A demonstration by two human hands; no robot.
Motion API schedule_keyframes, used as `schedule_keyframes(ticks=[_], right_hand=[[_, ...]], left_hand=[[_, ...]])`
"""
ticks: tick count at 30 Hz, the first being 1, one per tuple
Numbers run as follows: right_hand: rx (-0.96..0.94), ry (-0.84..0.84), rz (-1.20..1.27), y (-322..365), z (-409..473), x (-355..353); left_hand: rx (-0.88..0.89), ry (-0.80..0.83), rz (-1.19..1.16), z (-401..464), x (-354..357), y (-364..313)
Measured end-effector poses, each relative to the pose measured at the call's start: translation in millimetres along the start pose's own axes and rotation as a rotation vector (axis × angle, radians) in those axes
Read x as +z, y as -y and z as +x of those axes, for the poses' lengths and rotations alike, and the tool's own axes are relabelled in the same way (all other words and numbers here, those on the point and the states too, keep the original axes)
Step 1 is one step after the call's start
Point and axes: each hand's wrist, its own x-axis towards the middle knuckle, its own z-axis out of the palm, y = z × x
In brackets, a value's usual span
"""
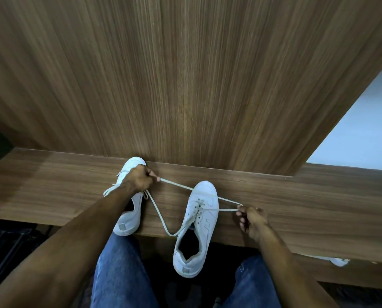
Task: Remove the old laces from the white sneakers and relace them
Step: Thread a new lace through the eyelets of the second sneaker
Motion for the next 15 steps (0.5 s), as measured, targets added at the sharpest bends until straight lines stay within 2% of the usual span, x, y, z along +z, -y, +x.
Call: schedule_keyframes(ticks=[3,6,9,12,15], right_hand=[[0.042,0.017,0.054,-4.2,3.9,1.8],[0.078,0.038,0.109,-7.2,5.0,2.1],[0.086,0.070,0.136,-8.5,2.8,3.7],[0.007,0.076,0.182,-6.8,0.5,9.1],[-0.164,0.164,0.112,-6.6,-9.9,18.0]], left_hand=[[-0.147,-0.076,-0.513,0.1,-5.7,1.4],[-0.198,-0.016,-0.823,-1.2,-7.3,0.2],[-0.224,-0.050,-1.093,-2.5,-4.4,-8.6],[-0.179,-0.080,-1.291,-4.2,0.7,-26.9],[-0.052,-0.146,-1.204,-6.8,7.3,-49.3]])
